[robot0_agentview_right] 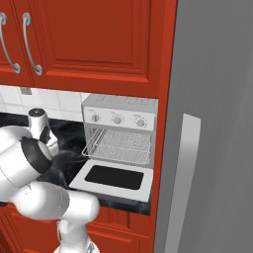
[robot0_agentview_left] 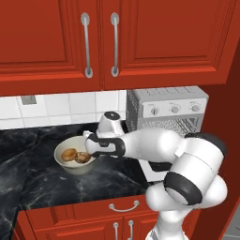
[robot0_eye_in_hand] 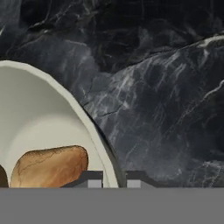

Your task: Pick up the heated bread from the toaster oven and place it in the bowl. Then move the bread bowl to the dining counter.

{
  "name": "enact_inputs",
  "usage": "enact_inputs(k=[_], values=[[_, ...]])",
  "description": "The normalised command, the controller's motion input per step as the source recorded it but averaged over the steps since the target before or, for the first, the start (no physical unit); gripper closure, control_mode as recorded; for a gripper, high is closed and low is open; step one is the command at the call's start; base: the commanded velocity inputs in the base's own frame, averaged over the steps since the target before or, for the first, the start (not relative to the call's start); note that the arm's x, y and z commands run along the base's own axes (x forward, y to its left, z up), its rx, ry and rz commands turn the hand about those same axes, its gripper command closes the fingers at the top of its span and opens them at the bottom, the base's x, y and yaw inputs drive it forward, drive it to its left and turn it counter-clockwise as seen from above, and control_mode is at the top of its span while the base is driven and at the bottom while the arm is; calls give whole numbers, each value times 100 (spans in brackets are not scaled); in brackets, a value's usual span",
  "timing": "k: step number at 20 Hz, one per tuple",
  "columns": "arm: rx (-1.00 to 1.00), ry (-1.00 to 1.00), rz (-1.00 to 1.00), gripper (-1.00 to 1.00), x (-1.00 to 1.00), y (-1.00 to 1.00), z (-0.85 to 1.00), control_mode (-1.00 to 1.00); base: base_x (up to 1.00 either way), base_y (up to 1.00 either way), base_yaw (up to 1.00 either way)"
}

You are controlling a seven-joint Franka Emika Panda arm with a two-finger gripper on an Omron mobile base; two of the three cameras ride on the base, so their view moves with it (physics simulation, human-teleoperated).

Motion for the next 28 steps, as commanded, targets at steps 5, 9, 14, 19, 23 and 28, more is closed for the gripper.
enact_inputs(k=[5, 9, 14, 19, 23, 28], values=[[2, -12, -13, 100, -86, -40, 42, -100, 0, 0, 0], [2, -7, -19, 100, -85, -67, 69, -100, 0, 0, 0], [0, 0, -16, 100, -72, -75, 90, -100, 0, 0, 0], [0, 0, -17, 100, -54, -77, 92, -100, 0, 0, 0], [4, -4, -6, 100, -53, -84, 68, -100, 0, 0, 0], [6, -13, 0, 100, -46, -46, 46, -100, 0, 0, 0]])
